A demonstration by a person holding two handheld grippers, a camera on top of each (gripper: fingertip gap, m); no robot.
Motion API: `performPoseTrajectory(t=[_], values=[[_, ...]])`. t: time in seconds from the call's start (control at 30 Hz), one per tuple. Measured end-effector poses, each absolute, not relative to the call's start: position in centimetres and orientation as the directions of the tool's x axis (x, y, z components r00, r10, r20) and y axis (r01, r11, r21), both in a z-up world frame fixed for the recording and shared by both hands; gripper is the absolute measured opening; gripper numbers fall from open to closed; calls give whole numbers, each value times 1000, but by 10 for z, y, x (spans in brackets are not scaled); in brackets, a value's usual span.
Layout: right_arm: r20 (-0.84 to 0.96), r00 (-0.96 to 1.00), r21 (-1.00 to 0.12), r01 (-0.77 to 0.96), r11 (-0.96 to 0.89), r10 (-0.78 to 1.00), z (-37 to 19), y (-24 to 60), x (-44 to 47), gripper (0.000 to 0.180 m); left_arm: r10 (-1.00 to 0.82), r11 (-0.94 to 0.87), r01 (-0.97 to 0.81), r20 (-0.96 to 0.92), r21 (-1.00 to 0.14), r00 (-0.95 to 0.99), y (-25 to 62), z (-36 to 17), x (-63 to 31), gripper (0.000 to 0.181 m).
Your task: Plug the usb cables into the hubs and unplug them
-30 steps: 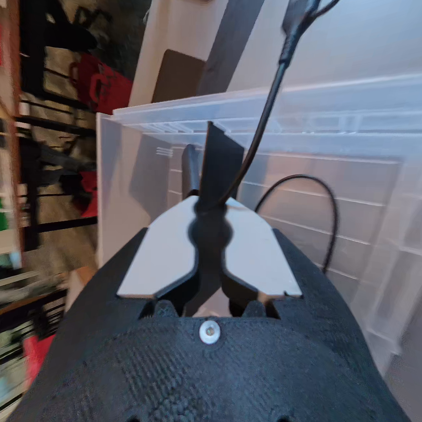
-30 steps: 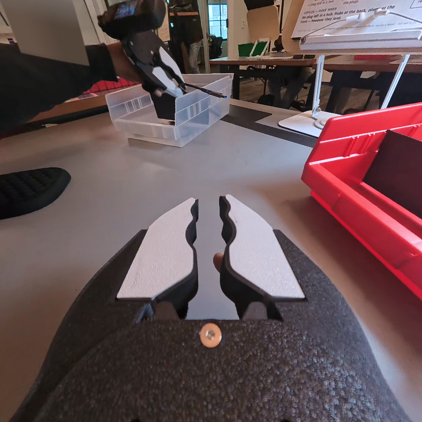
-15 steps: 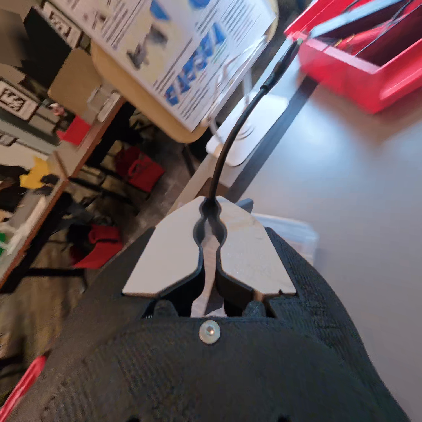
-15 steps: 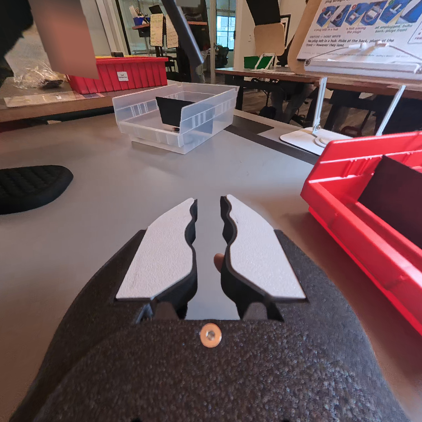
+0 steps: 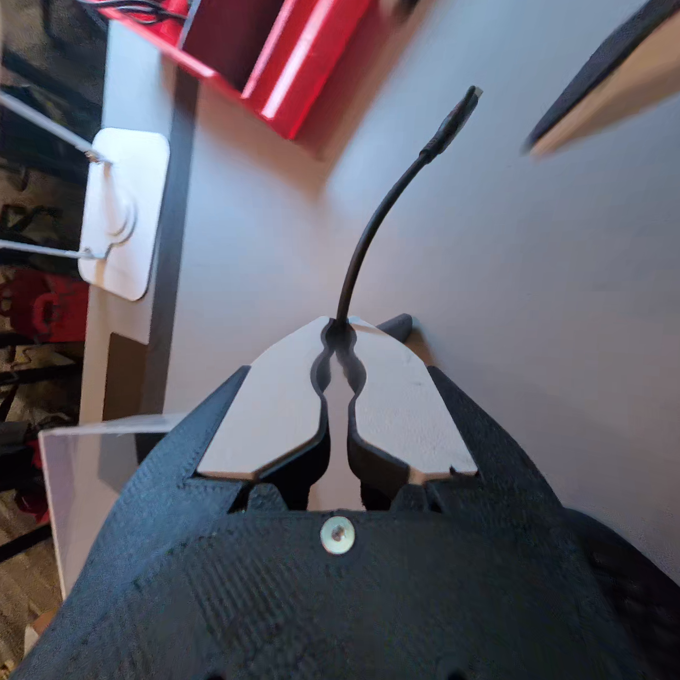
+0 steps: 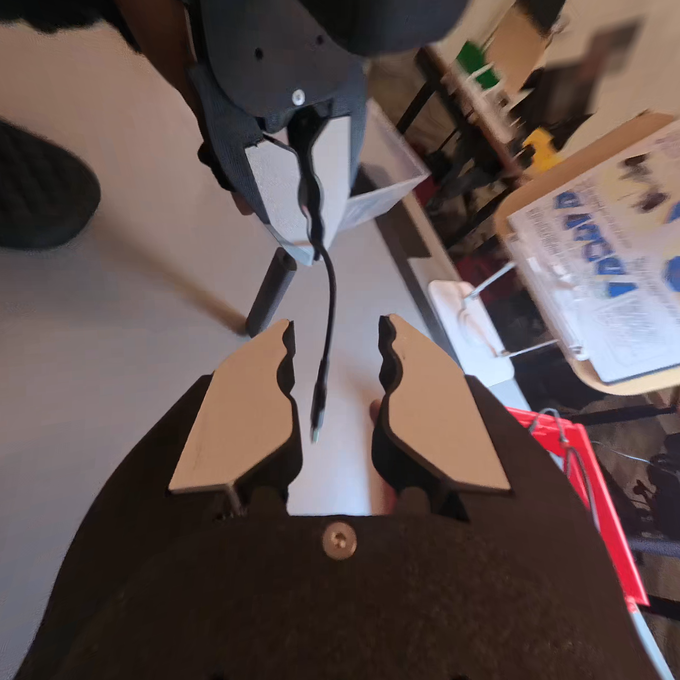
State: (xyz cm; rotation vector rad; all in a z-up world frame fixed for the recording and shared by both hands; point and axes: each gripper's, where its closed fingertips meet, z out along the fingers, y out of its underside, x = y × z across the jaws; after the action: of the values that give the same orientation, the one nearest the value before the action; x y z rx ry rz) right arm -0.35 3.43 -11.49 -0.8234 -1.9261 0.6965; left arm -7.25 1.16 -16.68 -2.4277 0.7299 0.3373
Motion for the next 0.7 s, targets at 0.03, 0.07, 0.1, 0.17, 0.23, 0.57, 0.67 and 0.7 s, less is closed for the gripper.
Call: performPoseTrajectory(t=[0.03,0.07,0.1,0.17,0.23,0.57,0.67,0.7], values=[[501,-420,-703,312,639,757,-130,31,-10,45,-449,-675,-588,-383,-446,807,14,-171,-63,3],[492,-457,-666,351,659,741,-146,30,-17,43,-460,-661,-602,-391,-448,797,18,-171,-57,3],[503,-467,-640,365,676,727,-156,32,-25,33,-473,-660,-609,-386,-440,792,18,-172,-52,3],[525,-463,-665,300,684,714,-157,32,-36,3,-485,-657,-624,-396,-423,780,16,-171,-52,4],[471,-491,-738,236,632,733,-146,25,-35,3,-487,-613,-607,-364,-506,794,15,-164,-48,3],[310,-529,-938,-33,346,790,-77,29,-17,2,-624,-281,-117,89,-953,776,-1,-165,-15,53],[260,-536,-965,-106,242,803,-67,31,-14,3,-622,-275,-187,26,-943,783,2,-177,-13,20],[245,-538,-970,-127,210,807,-66,34,-13,3,-616,-264,-191,13,-945,787,3,-174,-15,17]])
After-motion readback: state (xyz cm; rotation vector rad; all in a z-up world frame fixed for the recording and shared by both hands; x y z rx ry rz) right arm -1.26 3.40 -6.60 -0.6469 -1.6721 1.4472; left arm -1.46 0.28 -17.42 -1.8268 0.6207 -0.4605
